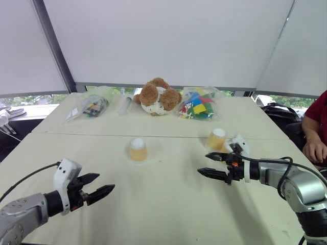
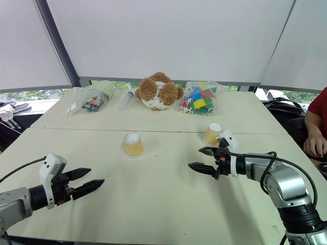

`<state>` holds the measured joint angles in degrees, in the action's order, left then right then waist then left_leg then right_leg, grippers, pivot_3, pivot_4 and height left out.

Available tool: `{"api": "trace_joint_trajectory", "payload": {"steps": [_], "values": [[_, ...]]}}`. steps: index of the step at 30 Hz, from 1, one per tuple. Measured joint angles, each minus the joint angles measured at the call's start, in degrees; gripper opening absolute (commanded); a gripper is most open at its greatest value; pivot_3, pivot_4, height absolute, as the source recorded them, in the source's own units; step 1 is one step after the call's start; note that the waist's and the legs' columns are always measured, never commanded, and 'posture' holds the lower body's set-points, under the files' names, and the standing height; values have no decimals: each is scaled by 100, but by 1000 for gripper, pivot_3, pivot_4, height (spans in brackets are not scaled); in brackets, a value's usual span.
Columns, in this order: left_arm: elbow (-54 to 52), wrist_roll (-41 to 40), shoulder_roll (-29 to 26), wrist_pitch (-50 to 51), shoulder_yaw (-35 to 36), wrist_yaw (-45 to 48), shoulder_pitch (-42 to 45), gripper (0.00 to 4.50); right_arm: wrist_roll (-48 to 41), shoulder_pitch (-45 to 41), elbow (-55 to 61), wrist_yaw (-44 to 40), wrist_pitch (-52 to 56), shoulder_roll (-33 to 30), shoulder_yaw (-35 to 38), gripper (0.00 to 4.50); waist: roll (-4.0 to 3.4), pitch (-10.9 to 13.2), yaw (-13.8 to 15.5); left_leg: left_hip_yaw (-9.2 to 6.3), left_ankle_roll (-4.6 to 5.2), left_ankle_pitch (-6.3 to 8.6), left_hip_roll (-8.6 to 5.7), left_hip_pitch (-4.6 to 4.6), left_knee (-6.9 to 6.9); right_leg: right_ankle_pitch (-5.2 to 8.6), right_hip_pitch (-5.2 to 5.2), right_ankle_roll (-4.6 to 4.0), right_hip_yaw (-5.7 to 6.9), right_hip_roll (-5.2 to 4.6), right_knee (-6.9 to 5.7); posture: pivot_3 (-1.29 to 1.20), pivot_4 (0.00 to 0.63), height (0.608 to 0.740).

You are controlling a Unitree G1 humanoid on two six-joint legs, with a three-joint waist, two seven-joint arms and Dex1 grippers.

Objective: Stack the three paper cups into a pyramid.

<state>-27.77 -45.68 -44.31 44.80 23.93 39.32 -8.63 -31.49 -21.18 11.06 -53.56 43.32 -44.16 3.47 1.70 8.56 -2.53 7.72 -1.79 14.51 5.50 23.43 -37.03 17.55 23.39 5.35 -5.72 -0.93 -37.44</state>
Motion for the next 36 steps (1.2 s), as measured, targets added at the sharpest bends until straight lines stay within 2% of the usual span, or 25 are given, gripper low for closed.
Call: {"api": "trace_joint_trajectory", "payload": {"steps": [19, 26, 30, 32, 36], "values": [[61, 7, 5, 95, -75, 5, 190, 4470, 90, 49, 0, 80, -66, 45, -1, 4500, 0, 0, 1, 1, 0, 0, 0, 0, 0, 0, -1, 0, 0, 1, 0, 0, 150, 740], [67, -35, -37, 117, -75, 178, 294, 4470, 76, 56, 77, 284, -157, 261, 12, 4500, 0, 0, -1, 2, 0, 0, 0, 0, 0, 0, -1, 0, 0, 2, -1, 0, 150, 740], [238, 28, -160, 90, -205, 303, 586, 4470, -23, 84, 305, 422, -93, 274, 63, 4500, -1, 0, 14, 7, 0, 0, -2, 0, -2, 0, -3, 1, 0, 2, 0, 0, 150, 740], [422, 47, -292, 100, -314, 445, 884, 4470, -132, 110, 444, 580, 11, 268, 302, 4500, 0, 1, 24, 8, 0, 0, -2, 1, -3, 0, -3, 0, 1, 2, 0, 0, 150, 740], [682, -53, -868, 262, -788, 1104, 2067, 4470, -398, 352, 584, 1085, 276, 104, 1548, 4500, 3, 2, 130, 9, 0, 0, -9, 8, -6, 0, -3, 1, 7, -2, 3, 0, 150, 740]]}}
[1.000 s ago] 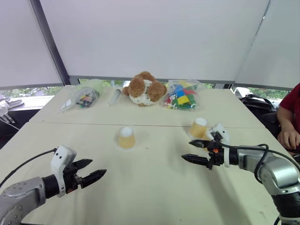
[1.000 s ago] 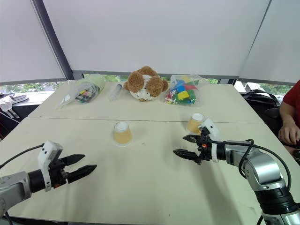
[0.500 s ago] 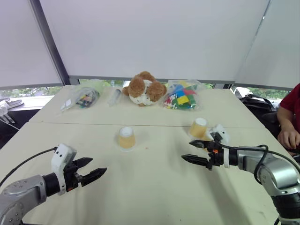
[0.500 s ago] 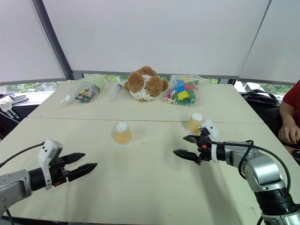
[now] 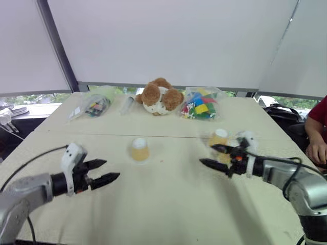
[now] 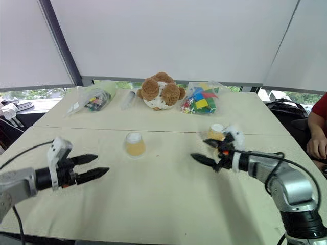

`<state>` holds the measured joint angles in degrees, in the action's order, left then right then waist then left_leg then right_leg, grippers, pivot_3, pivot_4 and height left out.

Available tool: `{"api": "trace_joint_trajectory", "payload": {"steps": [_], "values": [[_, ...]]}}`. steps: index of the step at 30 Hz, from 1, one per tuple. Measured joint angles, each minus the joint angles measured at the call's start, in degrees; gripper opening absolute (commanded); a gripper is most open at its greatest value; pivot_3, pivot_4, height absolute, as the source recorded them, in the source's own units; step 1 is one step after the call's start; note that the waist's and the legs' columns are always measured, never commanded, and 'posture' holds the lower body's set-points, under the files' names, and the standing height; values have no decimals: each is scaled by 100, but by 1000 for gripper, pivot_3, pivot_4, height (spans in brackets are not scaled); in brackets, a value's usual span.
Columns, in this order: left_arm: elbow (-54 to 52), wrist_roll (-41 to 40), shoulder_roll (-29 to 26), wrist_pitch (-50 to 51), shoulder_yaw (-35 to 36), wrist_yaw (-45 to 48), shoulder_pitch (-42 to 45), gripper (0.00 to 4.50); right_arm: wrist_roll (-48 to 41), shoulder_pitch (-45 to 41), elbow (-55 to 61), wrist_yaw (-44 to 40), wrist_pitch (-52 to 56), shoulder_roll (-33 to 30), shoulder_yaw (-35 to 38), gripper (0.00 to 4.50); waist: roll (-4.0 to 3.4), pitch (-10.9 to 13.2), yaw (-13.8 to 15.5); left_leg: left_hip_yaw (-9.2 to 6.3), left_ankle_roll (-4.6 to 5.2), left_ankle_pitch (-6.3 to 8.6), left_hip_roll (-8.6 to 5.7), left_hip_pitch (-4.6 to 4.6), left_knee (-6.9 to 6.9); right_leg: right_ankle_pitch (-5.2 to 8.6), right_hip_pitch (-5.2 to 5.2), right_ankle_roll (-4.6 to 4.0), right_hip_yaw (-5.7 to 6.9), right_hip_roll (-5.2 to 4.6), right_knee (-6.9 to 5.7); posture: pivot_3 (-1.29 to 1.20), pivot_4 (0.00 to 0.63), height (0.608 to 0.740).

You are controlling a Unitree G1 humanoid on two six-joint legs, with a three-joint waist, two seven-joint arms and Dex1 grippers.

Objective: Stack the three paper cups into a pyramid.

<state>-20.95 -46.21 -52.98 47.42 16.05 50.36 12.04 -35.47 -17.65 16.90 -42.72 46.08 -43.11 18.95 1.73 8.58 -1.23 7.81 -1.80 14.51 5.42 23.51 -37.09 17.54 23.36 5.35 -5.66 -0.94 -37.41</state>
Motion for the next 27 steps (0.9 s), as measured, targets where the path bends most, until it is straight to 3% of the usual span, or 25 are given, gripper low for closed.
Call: {"api": "trace_joint_trajectory", "payload": {"steps": [3, 8, 16, 27], "values": [[-12, -65, -56, 95, -539, 436, 511, 4470, -13, 330, 153, 249, 18, -125, 593, 4500, -4, -3, 18, -2, 1, 0, 1, -1, 2, -1, -2, 3, 0, 3, 4, 0, 150, 740], [-10, 10, 35, 105, -1294, 739, 1015, 4470, 185, 706, 256, 645, -220, 173, 568, 4500, -5, -2, -42, -11, 0, -1, 6, -1, 2, -10, 1, 18, -3, 17, -3, 0, 150, 740], [-151, 52, 9, 173, -1279, 728, 940, 4470, 727, 479, -807, 843, -1030, 531, 6, 4500, -6, -1, -125, -11, 0, -1, 5, -1, -1, -10, -2, 22, -3, 16, -3, 0, 150, 740], [-515, -73, 8, 362, -961, 334, 422, 4470, 1093, 14, -1911, 812, -1848, 721, -241, 4500, -8, 0, -123, -11, -2, -3, 5, -2, -1, -11, -4, 23, -3, 16, -4, 0, 150, 740]]}}
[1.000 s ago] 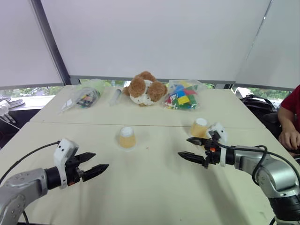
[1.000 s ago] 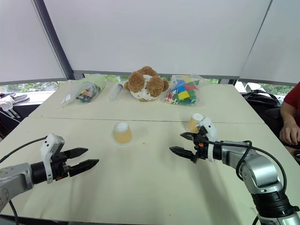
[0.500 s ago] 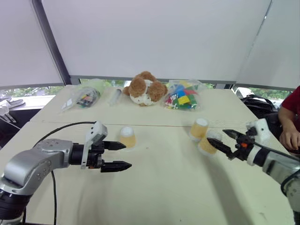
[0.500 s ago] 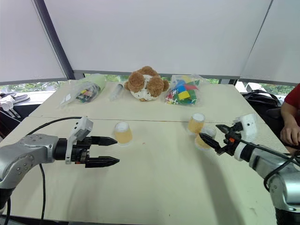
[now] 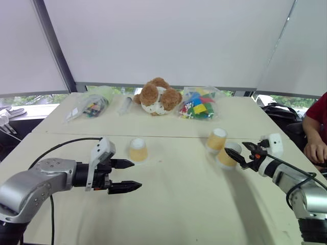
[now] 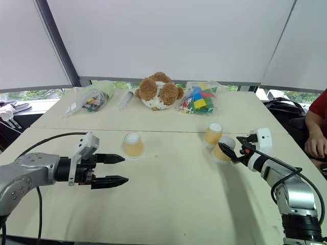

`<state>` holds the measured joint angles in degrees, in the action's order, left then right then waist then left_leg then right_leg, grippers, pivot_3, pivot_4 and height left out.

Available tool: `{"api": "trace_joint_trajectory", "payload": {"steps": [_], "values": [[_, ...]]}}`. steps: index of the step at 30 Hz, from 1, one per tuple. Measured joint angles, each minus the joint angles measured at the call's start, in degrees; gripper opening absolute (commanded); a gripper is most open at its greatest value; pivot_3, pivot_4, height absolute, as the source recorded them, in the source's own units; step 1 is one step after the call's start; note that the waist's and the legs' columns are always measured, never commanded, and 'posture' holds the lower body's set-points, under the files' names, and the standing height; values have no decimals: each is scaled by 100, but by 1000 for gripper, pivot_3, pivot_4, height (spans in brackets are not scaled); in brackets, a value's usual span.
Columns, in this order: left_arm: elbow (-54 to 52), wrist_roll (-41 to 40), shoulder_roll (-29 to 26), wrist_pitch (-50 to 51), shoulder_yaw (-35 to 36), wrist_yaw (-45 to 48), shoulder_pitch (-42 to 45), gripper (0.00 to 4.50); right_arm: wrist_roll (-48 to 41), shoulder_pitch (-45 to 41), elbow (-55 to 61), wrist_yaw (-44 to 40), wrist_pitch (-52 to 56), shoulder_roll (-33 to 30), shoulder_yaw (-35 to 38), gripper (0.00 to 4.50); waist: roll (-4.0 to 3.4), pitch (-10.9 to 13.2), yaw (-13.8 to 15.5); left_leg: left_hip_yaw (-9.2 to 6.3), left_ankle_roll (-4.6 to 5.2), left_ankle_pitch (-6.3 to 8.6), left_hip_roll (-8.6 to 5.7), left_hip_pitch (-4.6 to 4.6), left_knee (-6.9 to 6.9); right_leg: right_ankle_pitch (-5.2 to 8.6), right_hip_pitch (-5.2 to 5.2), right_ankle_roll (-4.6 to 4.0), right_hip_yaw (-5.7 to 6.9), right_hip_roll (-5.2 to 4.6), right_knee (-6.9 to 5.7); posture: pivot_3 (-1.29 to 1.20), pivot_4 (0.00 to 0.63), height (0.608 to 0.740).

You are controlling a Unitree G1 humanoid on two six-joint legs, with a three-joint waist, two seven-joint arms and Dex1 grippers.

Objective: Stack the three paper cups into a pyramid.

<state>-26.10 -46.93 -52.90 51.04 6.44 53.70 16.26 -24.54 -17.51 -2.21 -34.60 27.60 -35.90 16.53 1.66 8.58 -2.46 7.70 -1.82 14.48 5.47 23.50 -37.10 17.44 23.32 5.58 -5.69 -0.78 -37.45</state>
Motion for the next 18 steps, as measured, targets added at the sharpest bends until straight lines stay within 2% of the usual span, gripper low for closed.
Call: {"api": "trace_joint_trajectory", "payload": {"steps": [6, 11, 12, 18], "values": [[1, 1, 0, 0, 1, -63, -10, 4470, 56, -82, -306, -68, -66, 43, -57, 4500, 0, 0, -4, 0, -1, 0, 0, 0, 0, 0, 0, 1, 0, 0, -1, 0, 150, 740], [3, 3, 0, -5, 1, -102, -10, 4500, 80, -110, -473, -85, -194, 108, -61, 2153, -1, 0, -3, 1, -1, -1, 0, 0, 0, -1, 0, 1, 0, 0, -1, 0, 150, 740], [4, 5, 0, -7, 1, -105, -11, 4500, 81, -116, -480, -84, -204, 109, -61, 2038, -1, 0, -2, 1, -1, -1, 0, 0, -1, -1, 0, 1, 0, 0, -1, 0, 150, 740], [18, 19, -2, -21, 1, -96, -46, 4500, -66, -123, -248, -139, -65, 99, -33, 2038, -4, 2, -4, 1, -1, -1, 0, 0, 0, -1, 1, 1, 0, 0, -1, 0, 150, 740]]}}
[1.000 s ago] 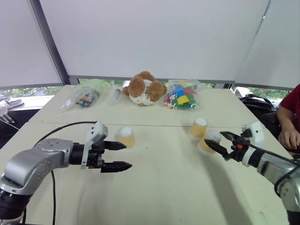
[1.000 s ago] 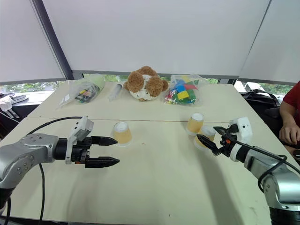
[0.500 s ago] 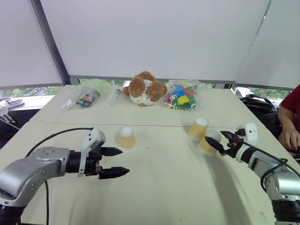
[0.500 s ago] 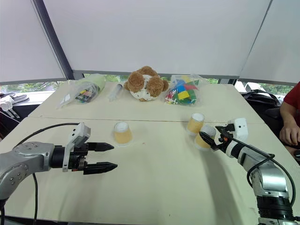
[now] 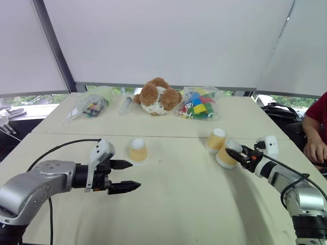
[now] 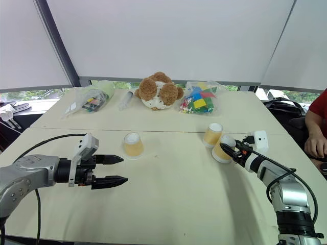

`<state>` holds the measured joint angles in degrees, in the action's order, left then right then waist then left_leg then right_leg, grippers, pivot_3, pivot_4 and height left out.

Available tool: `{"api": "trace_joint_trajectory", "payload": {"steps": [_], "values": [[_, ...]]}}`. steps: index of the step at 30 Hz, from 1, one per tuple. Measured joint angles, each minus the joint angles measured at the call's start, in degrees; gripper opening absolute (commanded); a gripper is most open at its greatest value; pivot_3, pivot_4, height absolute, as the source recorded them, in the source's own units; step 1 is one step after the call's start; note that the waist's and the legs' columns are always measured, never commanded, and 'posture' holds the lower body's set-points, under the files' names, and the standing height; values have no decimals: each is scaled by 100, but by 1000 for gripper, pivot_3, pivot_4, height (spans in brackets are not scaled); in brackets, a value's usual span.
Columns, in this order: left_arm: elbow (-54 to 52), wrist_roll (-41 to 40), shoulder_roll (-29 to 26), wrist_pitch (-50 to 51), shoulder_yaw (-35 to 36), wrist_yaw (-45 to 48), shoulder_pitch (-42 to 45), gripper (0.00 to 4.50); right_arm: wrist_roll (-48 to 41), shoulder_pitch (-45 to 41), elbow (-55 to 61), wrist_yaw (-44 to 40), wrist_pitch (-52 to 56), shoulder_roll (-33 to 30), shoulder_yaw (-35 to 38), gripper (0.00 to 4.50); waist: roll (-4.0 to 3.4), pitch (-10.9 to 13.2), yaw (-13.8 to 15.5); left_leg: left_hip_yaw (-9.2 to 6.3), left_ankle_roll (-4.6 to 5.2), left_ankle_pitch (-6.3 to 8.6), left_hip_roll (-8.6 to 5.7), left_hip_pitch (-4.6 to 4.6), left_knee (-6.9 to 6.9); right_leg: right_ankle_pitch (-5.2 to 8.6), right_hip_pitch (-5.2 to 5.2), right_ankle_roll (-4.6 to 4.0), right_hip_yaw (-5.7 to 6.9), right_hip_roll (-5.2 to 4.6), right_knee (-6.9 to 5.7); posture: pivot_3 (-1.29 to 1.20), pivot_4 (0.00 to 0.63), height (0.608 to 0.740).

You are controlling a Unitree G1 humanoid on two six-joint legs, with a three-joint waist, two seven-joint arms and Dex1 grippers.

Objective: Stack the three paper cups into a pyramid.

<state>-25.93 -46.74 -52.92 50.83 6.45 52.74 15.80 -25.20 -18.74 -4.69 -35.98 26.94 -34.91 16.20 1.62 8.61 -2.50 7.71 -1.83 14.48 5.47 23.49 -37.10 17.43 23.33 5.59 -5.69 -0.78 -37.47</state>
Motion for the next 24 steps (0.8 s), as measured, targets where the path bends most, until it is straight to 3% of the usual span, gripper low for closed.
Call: {"api": "trace_joint_trajectory", "payload": {"steps": [5, 8, 14, 24], "values": [[52, 37, -92, -16, 15, 60, -75, 4500, -743, 333, 1771, -755, 970, -380, -516, 2038, -5, 3, -5, -1, 0, 0, 4, -3, 2, 0, 1, 1, 2, 3, -5, 0, 150, 740], [46, 31, -92, -14, 71, 57, -165, 4500, -754, 263, 2227, -814, 1162, -254, -1105, 2038, -5, 3, -9, -1, 0, 0, 4, -5, 1, 1, 1, -1, 2, 3, -5, 0, 150, 740], [-193, -30, -167, 121, 405, -61, -486, 4500, -597, -252, 2255, -822, 1131, 167, -1887, 2038, -4, 3, 22, 1, 0, 0, 3, -2, -2, 2, 1, -3, 2, -1, -5, 0, 150, 740], [-539, -154, -97, 154, 676, -373, -901, 4500, -100, -569, 1477, -1280, 712, 220, -2419, 2038, -3, 3, 2, 0, -1, 0, 3, -2, -2, 6, 3, -11, 2, 0, -7, 0, 150, 740]]}}
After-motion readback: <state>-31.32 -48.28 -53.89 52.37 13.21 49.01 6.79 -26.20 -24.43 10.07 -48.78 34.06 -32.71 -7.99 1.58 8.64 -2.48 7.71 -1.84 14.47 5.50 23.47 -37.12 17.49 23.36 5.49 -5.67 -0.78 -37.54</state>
